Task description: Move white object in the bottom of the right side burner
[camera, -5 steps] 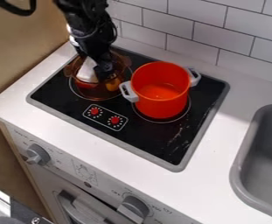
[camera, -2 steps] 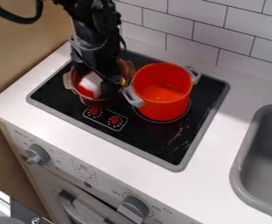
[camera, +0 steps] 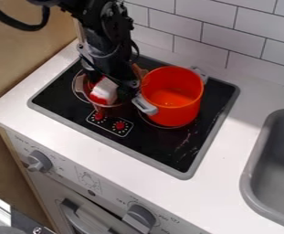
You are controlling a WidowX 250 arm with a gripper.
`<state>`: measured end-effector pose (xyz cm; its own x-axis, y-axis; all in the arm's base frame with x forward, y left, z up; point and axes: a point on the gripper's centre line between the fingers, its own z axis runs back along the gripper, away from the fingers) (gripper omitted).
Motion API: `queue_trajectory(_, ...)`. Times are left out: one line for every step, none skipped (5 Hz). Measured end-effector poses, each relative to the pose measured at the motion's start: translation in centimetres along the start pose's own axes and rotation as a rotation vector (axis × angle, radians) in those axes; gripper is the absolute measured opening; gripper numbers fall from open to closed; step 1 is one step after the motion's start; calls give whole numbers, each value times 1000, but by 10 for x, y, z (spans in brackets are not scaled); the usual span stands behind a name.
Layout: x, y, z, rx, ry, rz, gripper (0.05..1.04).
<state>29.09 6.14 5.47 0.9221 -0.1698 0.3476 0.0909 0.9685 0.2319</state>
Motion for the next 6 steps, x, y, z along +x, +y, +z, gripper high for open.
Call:
queue_trajectory(-1, -3, 0, -18, 7, 10, 675)
queue_trajectory(-2, -4, 1, -32, 26, 31, 499)
queue_trajectory(1, -2, 8, -39, 3, 32, 499)
queue_trajectory(8, 7, 19, -46, -63, 25, 499)
queue_trajectory(6, 11, 31, -64, -36, 17, 499)
queue_trajectory(15, 3, 56, -82, 8, 63, 499)
